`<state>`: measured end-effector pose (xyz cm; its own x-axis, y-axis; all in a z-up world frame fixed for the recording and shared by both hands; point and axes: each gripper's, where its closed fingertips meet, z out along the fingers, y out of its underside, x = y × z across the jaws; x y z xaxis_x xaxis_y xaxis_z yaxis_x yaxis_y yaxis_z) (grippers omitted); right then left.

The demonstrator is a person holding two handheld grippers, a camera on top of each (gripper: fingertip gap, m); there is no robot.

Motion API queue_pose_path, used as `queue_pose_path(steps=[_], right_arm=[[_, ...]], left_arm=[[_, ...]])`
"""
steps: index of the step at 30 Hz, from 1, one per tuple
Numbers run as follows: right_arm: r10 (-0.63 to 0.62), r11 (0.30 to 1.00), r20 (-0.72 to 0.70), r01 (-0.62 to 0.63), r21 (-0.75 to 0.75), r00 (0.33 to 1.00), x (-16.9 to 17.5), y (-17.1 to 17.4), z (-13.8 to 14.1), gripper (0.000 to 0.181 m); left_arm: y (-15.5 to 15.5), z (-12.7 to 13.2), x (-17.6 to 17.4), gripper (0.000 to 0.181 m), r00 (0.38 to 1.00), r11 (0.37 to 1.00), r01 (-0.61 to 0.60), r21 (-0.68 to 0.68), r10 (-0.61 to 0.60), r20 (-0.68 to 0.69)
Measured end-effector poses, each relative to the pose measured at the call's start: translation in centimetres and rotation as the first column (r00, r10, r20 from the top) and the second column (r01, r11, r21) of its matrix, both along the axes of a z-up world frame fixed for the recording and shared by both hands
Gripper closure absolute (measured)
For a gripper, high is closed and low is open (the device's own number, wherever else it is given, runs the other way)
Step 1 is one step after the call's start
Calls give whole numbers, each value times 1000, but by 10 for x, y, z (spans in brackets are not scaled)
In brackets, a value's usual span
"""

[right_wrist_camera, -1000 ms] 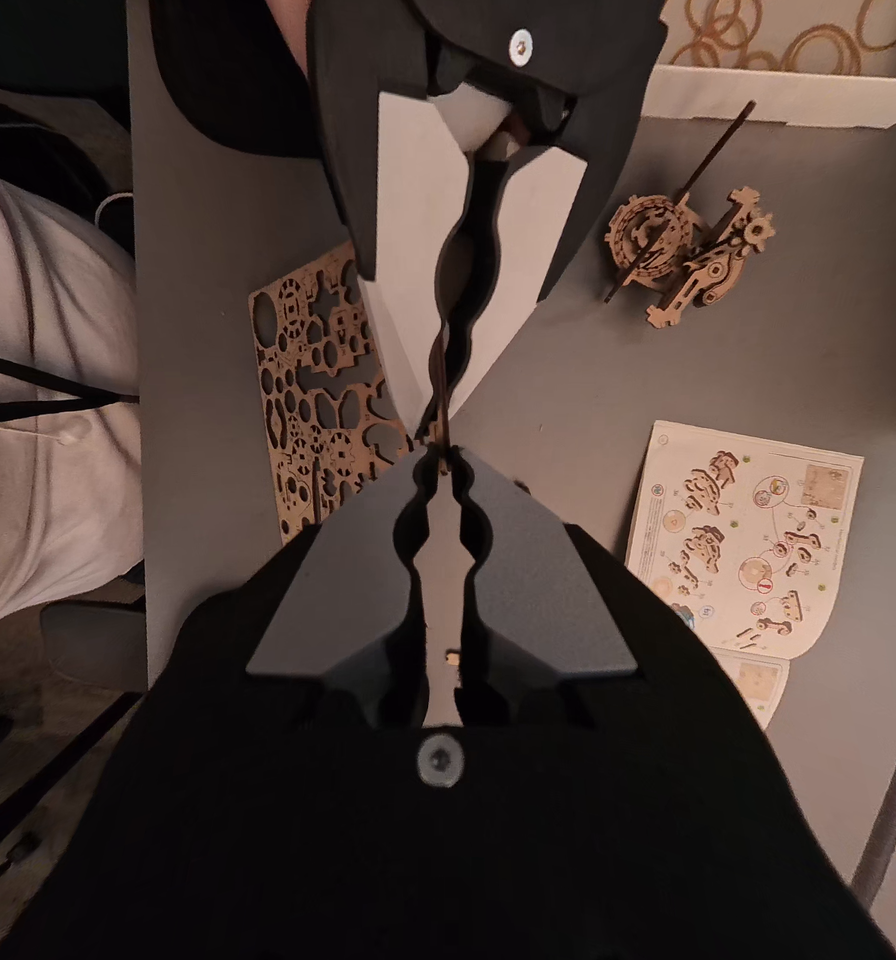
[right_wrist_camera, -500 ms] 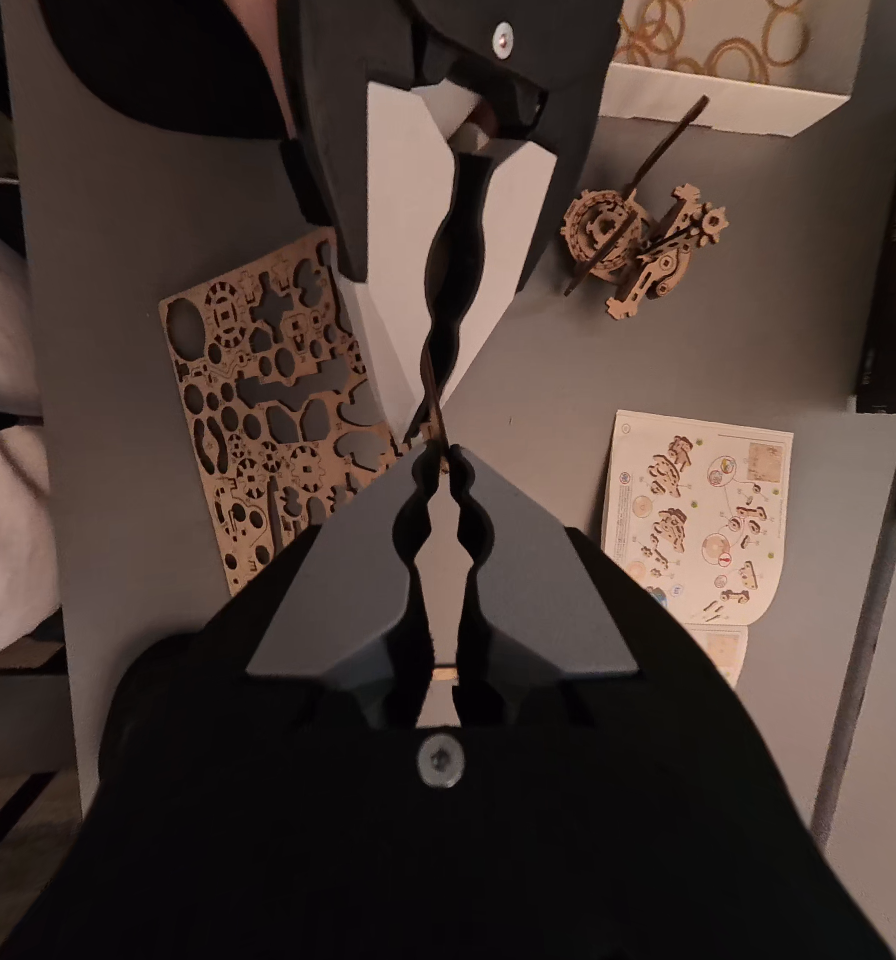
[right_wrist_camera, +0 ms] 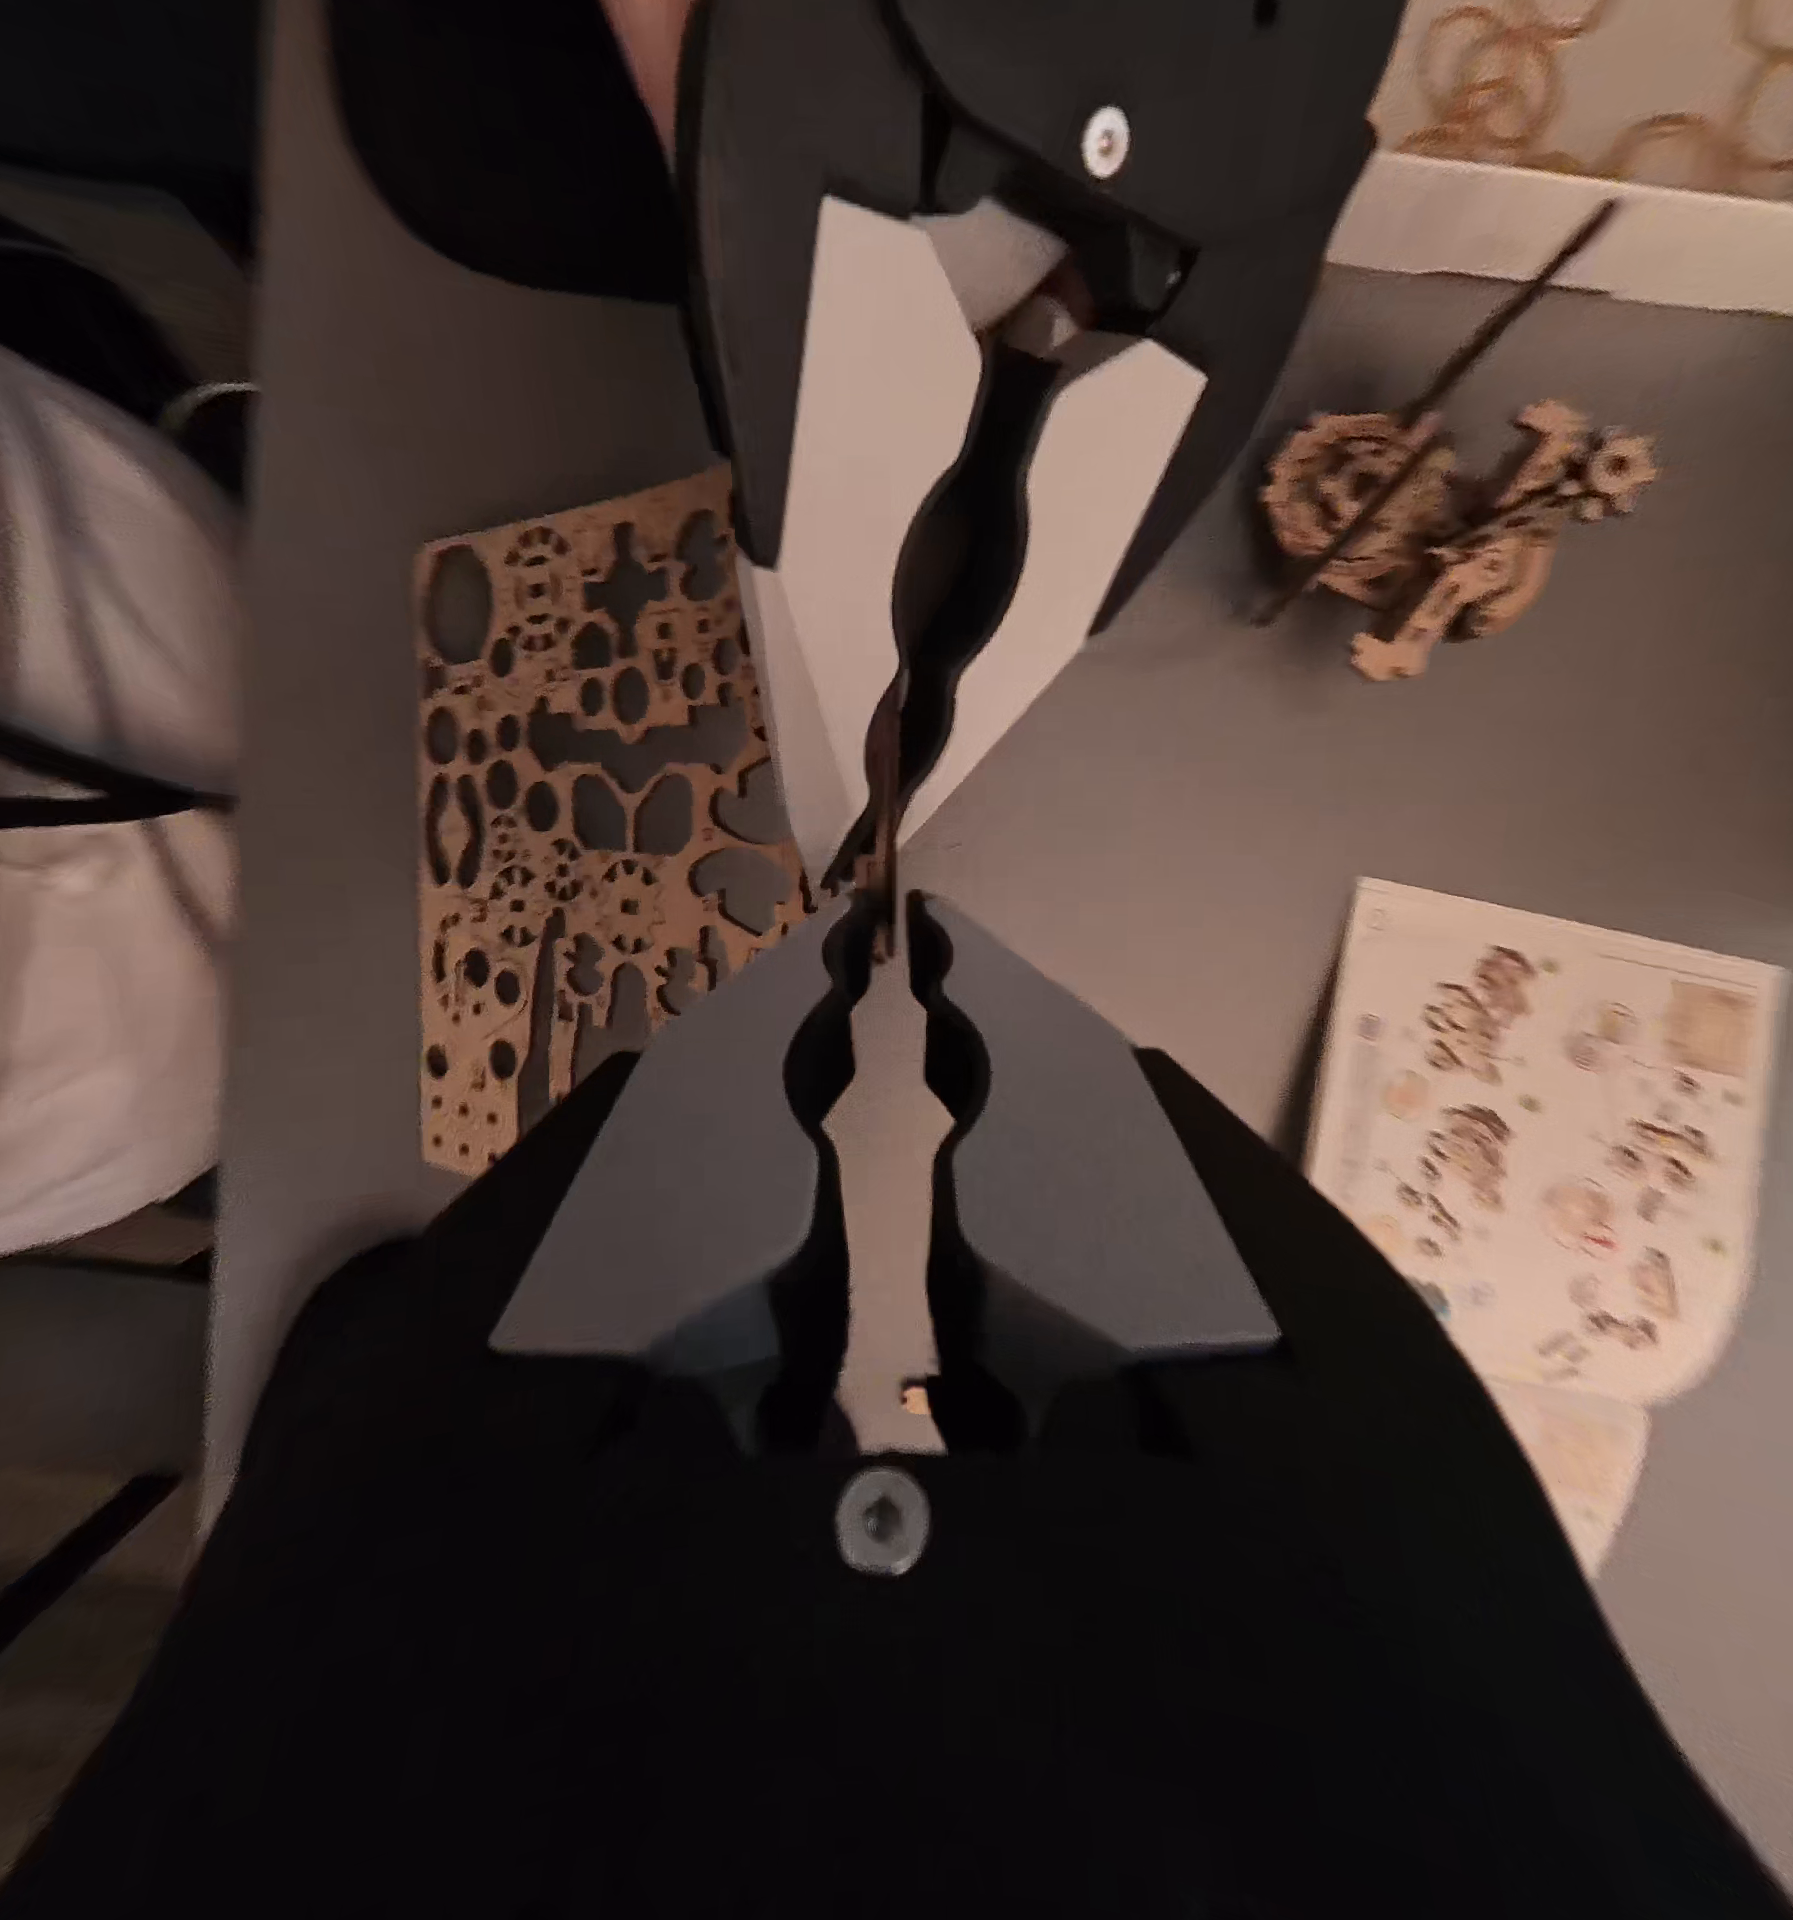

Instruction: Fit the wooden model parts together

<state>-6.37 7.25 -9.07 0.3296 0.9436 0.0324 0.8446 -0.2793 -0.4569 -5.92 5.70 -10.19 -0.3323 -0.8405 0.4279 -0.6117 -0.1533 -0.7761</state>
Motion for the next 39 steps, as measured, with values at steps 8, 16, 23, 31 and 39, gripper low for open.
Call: queue_pose_path(steps=[8,16,23,31,39], right_arm=[[-60,997,68,62,-34,996,2,5,-7,181],[-109,986,147,88,143,983,6,18,-24,181],[-144,939,133,93,330,981,6,23,-30,180],[-150,963,-21,151,224,989,5,19,-33,180],[-166,959,-313,227,169,935,24,18,31,170]], left_arm=[[4,-5,1,179,999,997,-39,70,40,-13],[15,-21,5,179,993,993,-100,59,104,-55],[20,-28,5,179,990,993,-115,25,117,-82],[17,-35,4,180,990,996,-84,-26,81,-115],[23,-8,2,180,997,989,-80,-125,79,-9]])
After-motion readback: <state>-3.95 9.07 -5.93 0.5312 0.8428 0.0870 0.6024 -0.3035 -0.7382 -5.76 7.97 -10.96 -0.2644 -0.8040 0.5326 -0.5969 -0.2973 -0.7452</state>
